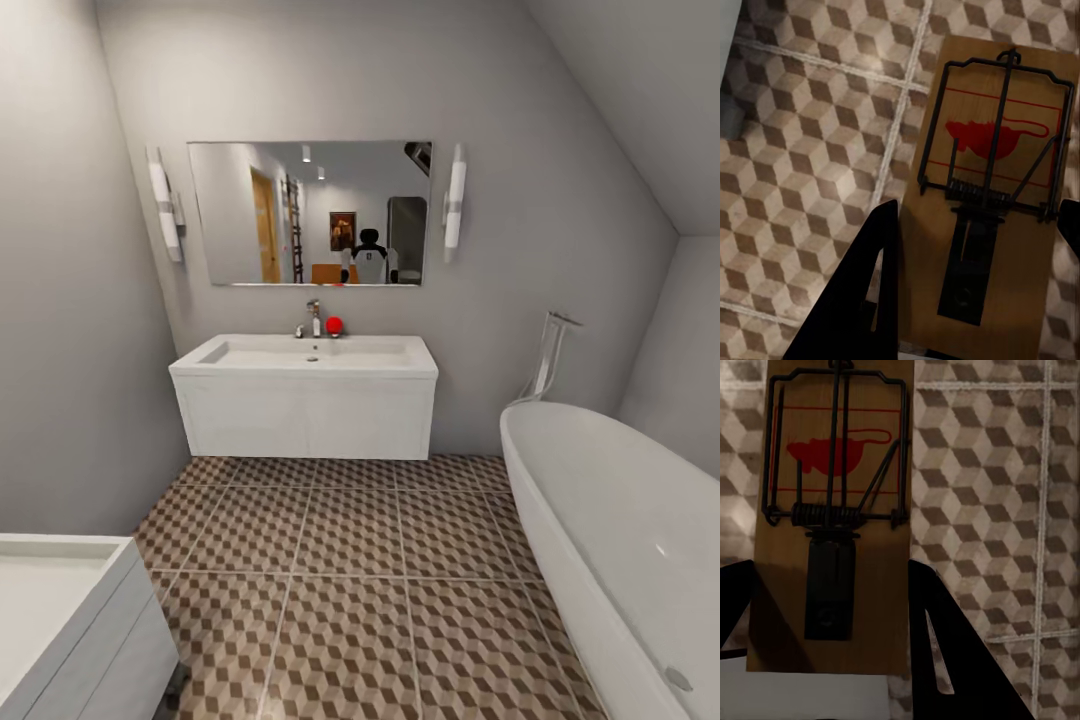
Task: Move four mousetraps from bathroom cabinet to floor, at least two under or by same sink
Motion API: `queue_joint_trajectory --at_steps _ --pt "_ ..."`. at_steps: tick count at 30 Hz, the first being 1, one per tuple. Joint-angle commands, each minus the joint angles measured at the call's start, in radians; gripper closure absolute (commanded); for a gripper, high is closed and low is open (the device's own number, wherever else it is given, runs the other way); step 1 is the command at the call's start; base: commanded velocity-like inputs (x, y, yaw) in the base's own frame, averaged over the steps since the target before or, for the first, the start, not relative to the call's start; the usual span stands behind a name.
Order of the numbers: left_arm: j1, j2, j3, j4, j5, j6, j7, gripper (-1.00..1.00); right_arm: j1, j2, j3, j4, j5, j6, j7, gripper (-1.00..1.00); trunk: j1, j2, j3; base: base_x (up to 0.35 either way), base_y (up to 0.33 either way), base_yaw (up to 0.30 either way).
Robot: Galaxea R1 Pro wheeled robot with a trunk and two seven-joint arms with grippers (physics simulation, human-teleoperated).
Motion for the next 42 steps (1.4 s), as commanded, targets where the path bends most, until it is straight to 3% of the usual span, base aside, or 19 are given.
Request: queue_joint_trajectory --at_steps 1,28,42 --pt "-0.001 0.0 0.004 0.001 -0.001 -0.004 0.004 1.0 -0.001 0.0 -0.007 0.001 0.001 0.001 0.0 1.0 0.0 0.0 -0.001 0.316 -0.094 0.0" --pt "-0.001 0.016 0.005 0.001 0.001 0.001 -0.001 1.0 -0.001 0.003 -0.005 0.002 0.005 0.007 -0.003 1.0 0.0 0.0 -0.001 0.322 -0.035 0.0" --pt "-0.001 0.022 0.005 0.001 0.001 0.001 -0.001 1.0 -0.001 0.003 -0.005 0.002 0.005 0.006 -0.003 1.0 0.0 0.0 -0.001 0.328 0.088 0.0"
